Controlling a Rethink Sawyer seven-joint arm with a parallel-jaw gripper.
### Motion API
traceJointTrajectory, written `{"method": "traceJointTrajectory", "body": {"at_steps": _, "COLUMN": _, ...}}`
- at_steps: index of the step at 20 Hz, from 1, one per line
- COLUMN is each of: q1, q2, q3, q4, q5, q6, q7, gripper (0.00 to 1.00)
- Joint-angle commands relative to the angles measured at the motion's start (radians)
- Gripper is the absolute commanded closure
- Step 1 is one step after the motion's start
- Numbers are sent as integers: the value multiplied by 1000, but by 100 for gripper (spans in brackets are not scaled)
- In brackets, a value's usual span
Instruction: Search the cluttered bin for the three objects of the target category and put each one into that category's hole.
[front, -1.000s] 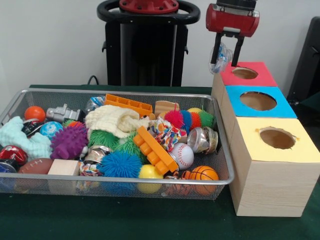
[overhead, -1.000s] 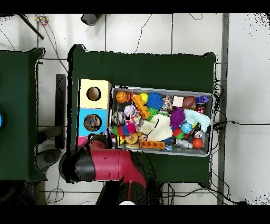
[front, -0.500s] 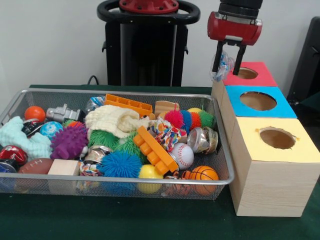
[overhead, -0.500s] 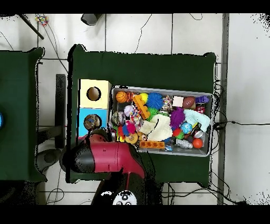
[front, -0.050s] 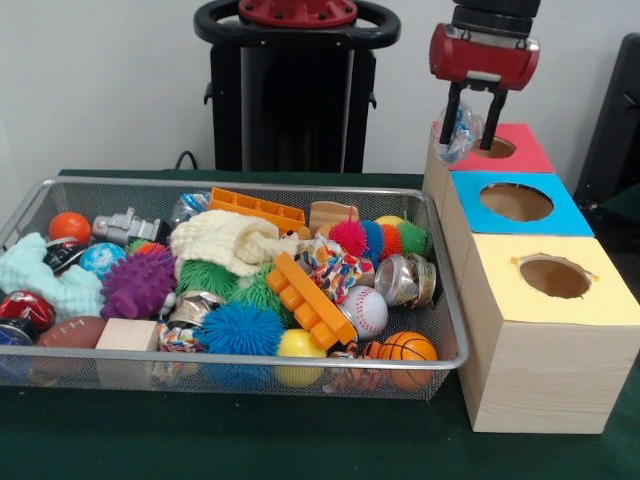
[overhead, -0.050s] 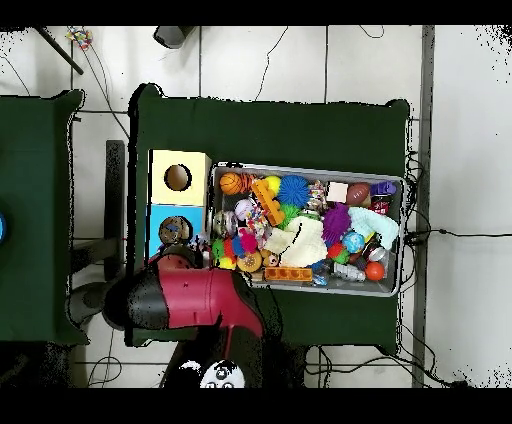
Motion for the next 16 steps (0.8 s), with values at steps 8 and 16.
{"method": "traceJointTrajectory", "body": {"at_steps": 8, "q1": 80, "q2": 13, "q3": 22, "q4": -37, "q5": 46, "q6": 130, "q7": 185, "gripper": 100}}
{"method": "traceJointTrajectory", "body": {"at_steps": 16, "q1": 45, "q2": 93, "q3": 45, "q4": -85, "q5": 46, "q6": 83, "q7": 152, "gripper": 100}}
